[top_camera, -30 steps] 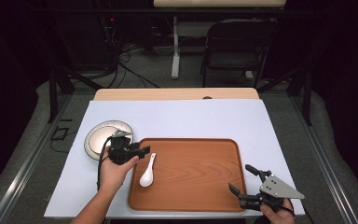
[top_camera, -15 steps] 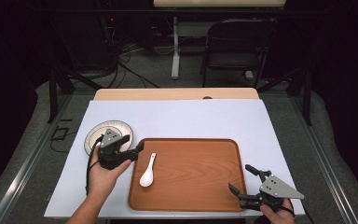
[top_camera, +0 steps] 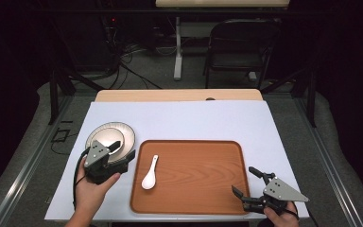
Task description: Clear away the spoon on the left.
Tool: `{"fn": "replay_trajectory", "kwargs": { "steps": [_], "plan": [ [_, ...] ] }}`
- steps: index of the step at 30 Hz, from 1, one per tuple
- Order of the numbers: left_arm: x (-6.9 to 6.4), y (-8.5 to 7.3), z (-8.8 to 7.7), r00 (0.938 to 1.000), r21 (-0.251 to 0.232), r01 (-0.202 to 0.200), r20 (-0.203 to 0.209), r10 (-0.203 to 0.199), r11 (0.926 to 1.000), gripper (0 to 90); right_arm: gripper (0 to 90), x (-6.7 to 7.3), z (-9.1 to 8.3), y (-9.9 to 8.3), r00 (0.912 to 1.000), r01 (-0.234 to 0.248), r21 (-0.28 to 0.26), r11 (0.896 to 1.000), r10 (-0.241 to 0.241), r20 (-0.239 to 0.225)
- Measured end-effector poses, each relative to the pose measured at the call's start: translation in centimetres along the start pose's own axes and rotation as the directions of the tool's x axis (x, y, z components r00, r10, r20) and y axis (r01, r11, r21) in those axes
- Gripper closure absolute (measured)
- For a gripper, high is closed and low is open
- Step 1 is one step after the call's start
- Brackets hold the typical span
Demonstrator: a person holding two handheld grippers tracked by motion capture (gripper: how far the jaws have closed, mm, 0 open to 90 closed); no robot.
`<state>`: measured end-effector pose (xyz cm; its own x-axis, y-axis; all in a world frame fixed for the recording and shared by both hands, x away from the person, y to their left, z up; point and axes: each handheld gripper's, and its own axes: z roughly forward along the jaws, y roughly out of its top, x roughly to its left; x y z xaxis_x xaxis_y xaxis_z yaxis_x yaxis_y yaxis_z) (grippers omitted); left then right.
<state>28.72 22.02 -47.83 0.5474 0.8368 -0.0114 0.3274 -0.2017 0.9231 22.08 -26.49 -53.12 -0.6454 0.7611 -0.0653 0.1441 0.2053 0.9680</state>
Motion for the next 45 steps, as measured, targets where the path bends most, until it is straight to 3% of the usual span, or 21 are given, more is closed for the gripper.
{"fn": "replay_trajectory", "kwargs": {
  "steps": [10,20,33,45],
  "plan": [
    [0.8,-2.9,-1.8,0.9978,-0.027,0.062,-0.02,-0.063,0.9977,34.4,14.3,0.0,0.0,0.0,1.0,0.0,0.0,1.0,0.0,0.0],
    [1.2,-5.1,-1.9,0.9959,-0.009,0.076,-0.049,-0.077,0.9971,34.3,14.3,0.0,0.0,0.0,1.0,-0.001,0.001,1.0,0.001,0.0],
    [1.6,-6.2,-1.6,0.9931,-0.007,0.101,-0.06,-0.101,0.9949,34.1,14.3,0.0,0.0,0.0,1.0,-0.002,0.001,1.0,0.002,-0.003],
    [1.9,-6.5,-1.4,0.9889,0.024,0.135,-0.067,-0.133,0.9906,34.1,14.3,0.0,0.0,0.0,1.0,-0.003,0.002,1.0,0.003,-0.004]
  ]
}}
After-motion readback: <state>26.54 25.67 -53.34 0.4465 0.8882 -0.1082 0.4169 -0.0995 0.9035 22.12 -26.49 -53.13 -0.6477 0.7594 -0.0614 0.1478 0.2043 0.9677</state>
